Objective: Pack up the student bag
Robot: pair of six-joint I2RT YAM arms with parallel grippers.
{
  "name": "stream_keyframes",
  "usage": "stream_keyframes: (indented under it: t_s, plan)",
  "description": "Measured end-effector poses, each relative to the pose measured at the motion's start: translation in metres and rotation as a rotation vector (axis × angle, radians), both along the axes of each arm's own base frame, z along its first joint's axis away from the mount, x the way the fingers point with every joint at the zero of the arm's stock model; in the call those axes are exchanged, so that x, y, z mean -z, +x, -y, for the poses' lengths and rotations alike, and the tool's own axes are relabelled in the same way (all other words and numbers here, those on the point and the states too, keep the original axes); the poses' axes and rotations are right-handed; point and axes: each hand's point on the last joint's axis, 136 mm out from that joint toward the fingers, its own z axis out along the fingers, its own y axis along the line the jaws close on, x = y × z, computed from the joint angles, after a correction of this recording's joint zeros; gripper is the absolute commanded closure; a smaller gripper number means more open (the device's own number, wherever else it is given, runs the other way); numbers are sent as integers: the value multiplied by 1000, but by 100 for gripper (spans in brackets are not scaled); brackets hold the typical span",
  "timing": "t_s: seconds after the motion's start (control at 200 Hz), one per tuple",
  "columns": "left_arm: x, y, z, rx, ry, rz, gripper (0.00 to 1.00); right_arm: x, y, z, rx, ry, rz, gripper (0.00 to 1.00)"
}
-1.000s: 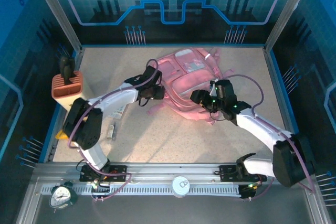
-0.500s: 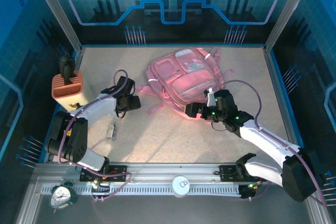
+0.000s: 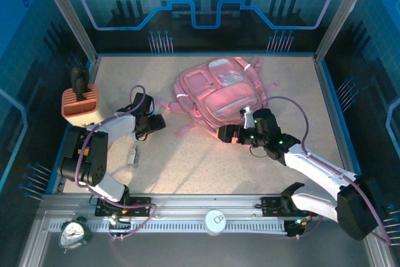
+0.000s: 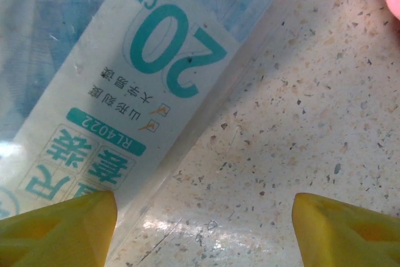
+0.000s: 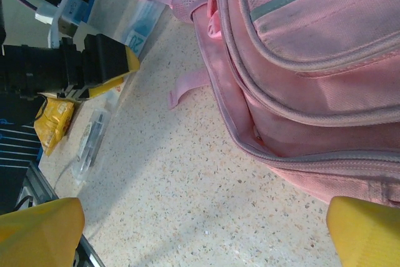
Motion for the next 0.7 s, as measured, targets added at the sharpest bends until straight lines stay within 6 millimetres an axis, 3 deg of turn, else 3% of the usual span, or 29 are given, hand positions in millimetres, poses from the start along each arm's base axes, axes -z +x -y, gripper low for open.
stream_keyframes:
  t_s: [0.295,0.545,0.7]
  plan:
    - [1,3,11,-33,-65,31,27,-3,2,-1,3,9,11,0]
    - [-4,-8,99,114,-199,39,27,-3,4,-2,10,19,9,0]
    - [-21,-18,133,141,-299,53,26,-3,4,-1,12,17,8,0]
